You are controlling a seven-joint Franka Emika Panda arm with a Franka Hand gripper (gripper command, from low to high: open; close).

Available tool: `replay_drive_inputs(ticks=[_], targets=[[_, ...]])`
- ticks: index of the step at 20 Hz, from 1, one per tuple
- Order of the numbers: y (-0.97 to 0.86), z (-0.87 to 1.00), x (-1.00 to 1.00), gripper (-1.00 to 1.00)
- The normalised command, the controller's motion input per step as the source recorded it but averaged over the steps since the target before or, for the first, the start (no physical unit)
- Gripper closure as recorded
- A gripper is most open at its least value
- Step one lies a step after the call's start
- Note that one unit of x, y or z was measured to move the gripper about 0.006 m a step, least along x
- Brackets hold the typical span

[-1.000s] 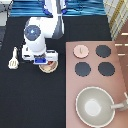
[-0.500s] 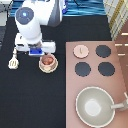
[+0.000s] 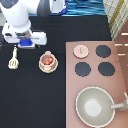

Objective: Take the lid off the pot, put the pot on the plate, and use the tool to push the pot to the front of the table.

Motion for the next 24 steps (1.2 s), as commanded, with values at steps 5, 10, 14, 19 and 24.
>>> replay_drive_inputs(ticks=[5,10,14,19,24], targets=[[-0.95,0.27,0.00,-1.00],[-0.90,0.05,-0.08,-1.00],[-0.83,-0.38,-0.18,-1.00],[-0.60,-0.60,-0.14,-1.00],[-0.22,-0.62,0.00,-1.00]])
